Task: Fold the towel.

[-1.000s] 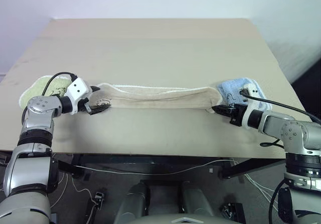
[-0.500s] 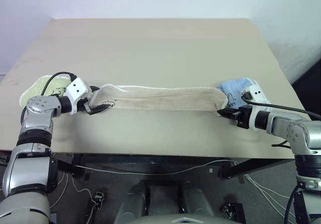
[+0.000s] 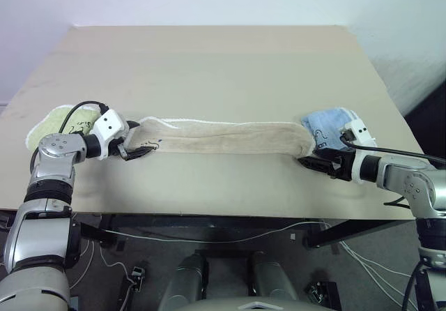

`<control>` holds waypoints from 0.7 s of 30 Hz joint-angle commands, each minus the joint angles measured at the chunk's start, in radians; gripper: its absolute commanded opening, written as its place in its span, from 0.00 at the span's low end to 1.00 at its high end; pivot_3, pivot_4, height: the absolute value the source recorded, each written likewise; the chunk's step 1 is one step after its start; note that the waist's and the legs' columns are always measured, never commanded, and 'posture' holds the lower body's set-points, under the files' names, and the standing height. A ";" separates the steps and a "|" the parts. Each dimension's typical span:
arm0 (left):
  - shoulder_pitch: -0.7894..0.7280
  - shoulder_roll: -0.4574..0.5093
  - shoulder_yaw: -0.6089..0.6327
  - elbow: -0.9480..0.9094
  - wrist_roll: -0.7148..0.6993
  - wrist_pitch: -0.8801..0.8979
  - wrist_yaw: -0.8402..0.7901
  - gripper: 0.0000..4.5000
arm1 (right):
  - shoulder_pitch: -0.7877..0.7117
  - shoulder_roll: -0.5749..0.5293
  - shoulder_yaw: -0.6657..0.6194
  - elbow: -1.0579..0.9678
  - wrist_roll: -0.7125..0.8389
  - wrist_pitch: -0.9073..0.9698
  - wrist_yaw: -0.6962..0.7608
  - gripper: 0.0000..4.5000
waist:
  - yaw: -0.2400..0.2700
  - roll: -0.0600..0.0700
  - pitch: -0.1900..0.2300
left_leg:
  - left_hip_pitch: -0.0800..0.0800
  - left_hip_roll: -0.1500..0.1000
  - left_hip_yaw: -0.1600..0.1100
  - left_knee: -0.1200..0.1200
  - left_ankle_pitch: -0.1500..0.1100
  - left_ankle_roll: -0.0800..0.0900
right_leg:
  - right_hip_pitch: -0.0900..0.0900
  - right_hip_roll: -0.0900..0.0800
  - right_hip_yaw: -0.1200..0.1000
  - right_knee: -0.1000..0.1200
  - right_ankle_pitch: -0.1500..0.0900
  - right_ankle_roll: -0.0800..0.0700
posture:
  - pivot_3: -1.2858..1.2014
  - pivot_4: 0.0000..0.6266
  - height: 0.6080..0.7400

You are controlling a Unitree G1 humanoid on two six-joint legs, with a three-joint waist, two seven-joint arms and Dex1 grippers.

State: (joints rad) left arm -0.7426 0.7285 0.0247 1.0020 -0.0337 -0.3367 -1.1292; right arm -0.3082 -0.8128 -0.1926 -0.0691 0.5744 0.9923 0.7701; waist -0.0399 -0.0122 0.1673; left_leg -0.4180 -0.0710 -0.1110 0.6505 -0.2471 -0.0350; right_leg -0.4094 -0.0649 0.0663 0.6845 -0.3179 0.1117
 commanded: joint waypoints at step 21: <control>0.081 -0.057 0.160 -0.546 -0.334 0.342 -0.073 1.00 | -0.174 0.701 -0.586 -0.229 0.452 0.622 -0.787 0.90 | 0.005 -0.001 0.000 | 0.000 0.000 0.000 -0.001 0.000 0.000 | 0.000 -0.002 0.002 0.000 0.000 0.000 | 0.52 0.24 1.00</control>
State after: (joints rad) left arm -0.6591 0.6684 0.1776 0.5256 -0.3391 -0.0110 -1.2009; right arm -0.4712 -0.1323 -0.7227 -0.3013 0.9775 1.6064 0.0720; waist -0.0352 -0.0128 0.1669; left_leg -0.4176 -0.0709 -0.1114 0.6490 -0.2470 -0.0352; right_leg -0.4098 -0.0667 0.0679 0.6845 -0.3178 0.1115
